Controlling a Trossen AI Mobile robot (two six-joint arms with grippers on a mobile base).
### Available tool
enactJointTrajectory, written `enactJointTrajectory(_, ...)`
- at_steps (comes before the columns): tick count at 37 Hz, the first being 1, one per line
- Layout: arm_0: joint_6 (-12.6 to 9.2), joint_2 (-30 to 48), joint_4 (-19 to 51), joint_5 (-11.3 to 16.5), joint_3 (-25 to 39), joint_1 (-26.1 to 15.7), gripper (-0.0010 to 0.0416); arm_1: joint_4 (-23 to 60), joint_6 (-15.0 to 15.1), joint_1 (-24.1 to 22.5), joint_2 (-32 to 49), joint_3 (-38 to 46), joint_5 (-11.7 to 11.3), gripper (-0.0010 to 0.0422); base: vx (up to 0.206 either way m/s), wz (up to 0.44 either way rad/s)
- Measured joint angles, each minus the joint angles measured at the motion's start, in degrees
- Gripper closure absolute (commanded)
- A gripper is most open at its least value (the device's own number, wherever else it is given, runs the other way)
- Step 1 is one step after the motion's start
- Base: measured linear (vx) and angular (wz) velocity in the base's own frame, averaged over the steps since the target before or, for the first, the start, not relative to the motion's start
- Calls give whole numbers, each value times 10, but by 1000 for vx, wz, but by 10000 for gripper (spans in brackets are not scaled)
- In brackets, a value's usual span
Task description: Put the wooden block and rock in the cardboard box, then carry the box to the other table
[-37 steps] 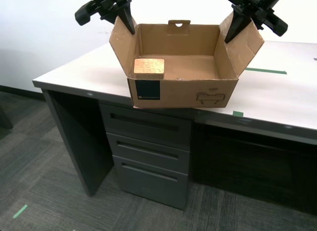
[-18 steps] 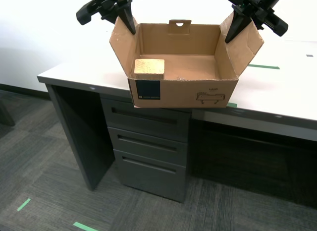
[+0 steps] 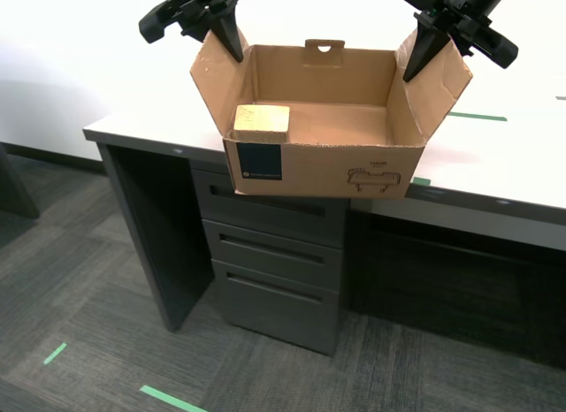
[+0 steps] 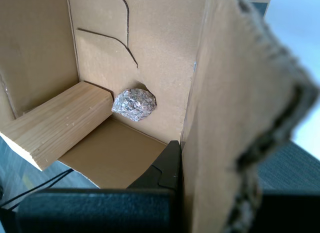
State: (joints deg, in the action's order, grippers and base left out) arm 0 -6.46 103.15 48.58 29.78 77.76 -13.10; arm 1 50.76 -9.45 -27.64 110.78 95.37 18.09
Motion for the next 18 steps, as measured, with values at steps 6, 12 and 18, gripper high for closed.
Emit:
enactJointTrajectory(6,0,0,-2,-2,0,-4,407,1,6,-2,0,0,-1,413,4,234)
enactJointTrajectory(12,0,0,-5,-3,0,-5,407,-1,8,-2,0,0,-1,413,-3,245)
enactJointTrajectory(18,0,0,-5,-3,0,-5,407,0,7,-3,0,0,-1,413,-2,246)
